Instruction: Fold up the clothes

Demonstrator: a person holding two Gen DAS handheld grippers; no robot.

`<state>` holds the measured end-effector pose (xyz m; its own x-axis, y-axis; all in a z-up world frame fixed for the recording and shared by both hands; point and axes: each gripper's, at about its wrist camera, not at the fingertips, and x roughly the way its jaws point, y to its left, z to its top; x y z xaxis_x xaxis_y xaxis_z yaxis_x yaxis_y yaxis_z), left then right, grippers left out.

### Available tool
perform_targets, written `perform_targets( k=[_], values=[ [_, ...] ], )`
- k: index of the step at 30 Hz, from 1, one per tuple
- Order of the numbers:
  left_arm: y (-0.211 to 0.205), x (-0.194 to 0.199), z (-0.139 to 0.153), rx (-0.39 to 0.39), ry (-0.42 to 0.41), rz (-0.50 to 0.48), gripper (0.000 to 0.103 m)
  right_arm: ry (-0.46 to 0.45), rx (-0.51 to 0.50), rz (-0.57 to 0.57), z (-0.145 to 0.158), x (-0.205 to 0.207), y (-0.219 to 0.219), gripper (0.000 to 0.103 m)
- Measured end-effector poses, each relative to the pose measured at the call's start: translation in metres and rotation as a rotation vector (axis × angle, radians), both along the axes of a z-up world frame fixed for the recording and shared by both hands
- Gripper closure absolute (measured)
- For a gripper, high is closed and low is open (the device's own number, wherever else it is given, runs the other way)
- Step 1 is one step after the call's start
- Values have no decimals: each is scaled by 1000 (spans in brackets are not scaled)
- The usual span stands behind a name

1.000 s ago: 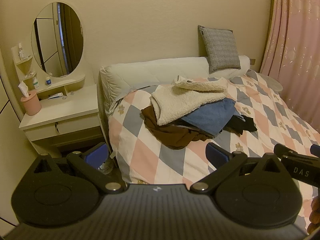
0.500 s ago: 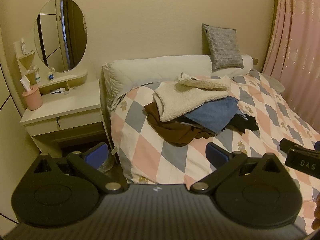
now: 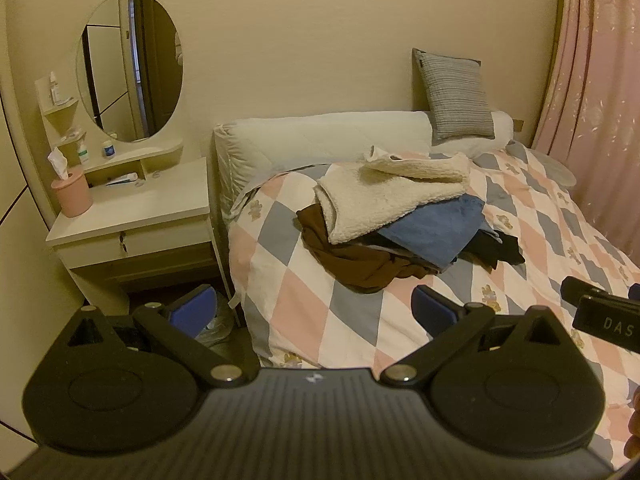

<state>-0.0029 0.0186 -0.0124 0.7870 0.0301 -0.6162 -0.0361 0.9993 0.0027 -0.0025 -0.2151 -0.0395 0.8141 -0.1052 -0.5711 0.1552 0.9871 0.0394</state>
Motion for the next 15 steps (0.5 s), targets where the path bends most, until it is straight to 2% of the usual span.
perform_targets(
  k=[15],
  values=[
    [0,6,-5,5,22,11,0,15,43,16,-12,10,-8,0]
  ],
)
